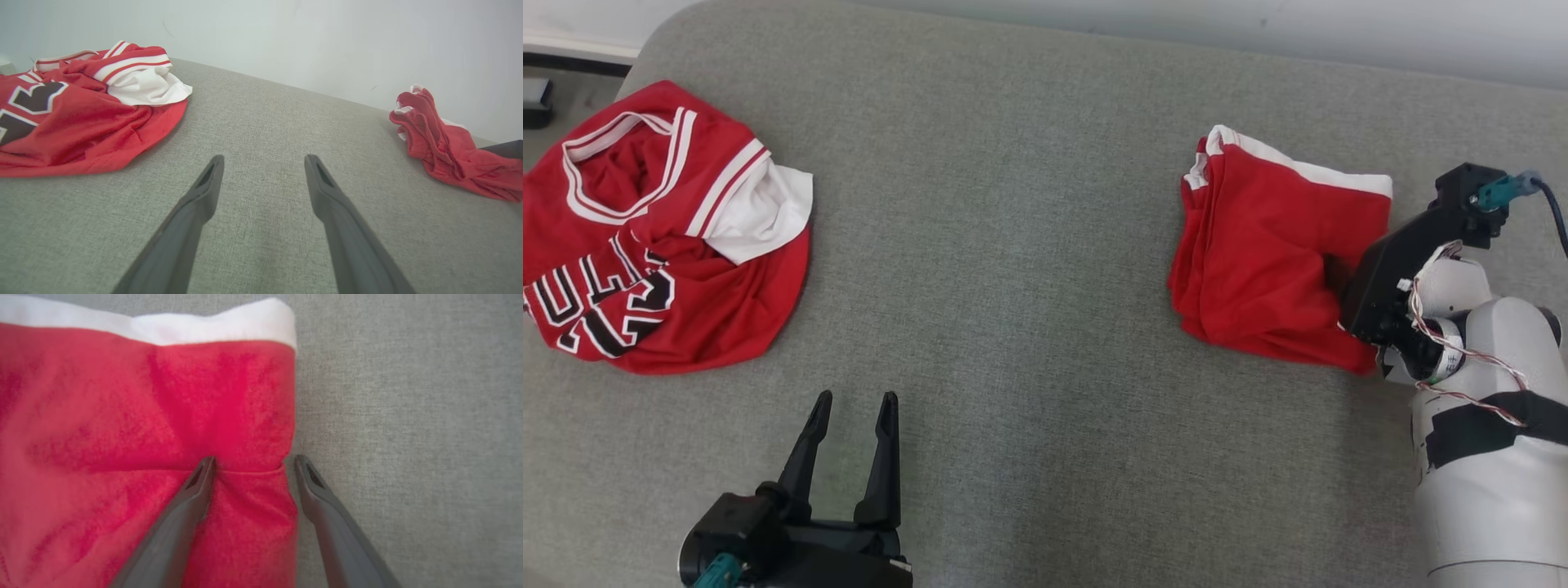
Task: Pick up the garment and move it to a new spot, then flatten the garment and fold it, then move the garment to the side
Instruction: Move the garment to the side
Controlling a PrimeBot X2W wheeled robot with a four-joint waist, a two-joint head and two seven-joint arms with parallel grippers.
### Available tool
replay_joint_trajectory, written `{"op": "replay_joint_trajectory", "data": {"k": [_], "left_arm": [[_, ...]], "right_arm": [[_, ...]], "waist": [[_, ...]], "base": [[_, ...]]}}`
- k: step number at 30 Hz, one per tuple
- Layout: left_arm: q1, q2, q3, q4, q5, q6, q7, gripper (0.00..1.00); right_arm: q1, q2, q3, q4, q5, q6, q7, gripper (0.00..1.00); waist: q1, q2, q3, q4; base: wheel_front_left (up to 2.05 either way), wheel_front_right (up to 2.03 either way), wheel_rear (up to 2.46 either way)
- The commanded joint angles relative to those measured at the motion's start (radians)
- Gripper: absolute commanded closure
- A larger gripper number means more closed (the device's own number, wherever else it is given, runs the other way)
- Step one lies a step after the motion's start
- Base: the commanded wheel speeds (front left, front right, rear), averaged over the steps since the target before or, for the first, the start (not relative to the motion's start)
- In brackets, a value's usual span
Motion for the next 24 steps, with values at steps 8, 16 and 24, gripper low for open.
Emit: {"op": "replay_joint_trajectory", "data": {"k": [8, 16, 24], "left_arm": [[-0.022, -0.001, 0.01, 0.006, 0.009, 0.001, -0.003, 0.0], [0.002, 0.022, 0.037, -0.002, 0.013, 0.001, -0.003, 0.0], [-0.017, 0.048, 0.033, -0.016, 0.013, 0.001, -0.003, 0.0]], "right_arm": [[0.001, 0.006, 0.074, 0.084, 0.049, 0.001, -0.048, 1.0], [0.113, -0.054, 0.155, -0.105, 0.09, 0.0, -0.029, 1.0], [0.273, -0.286, 0.158, -0.311, 0.029, 0.001, 0.006, 1.0]], "waist": [[-0.0002, -0.0002, 0.018, -0.005], [-0.0002, -0.0002, -0.019, -0.116], [-0.0002, -0.0002, 0.011, -0.202]], "base": [[0.0, 0.0, 0.0], [0.0, 0.0, 0.0], [0.0, 0.0, 0.0]]}}
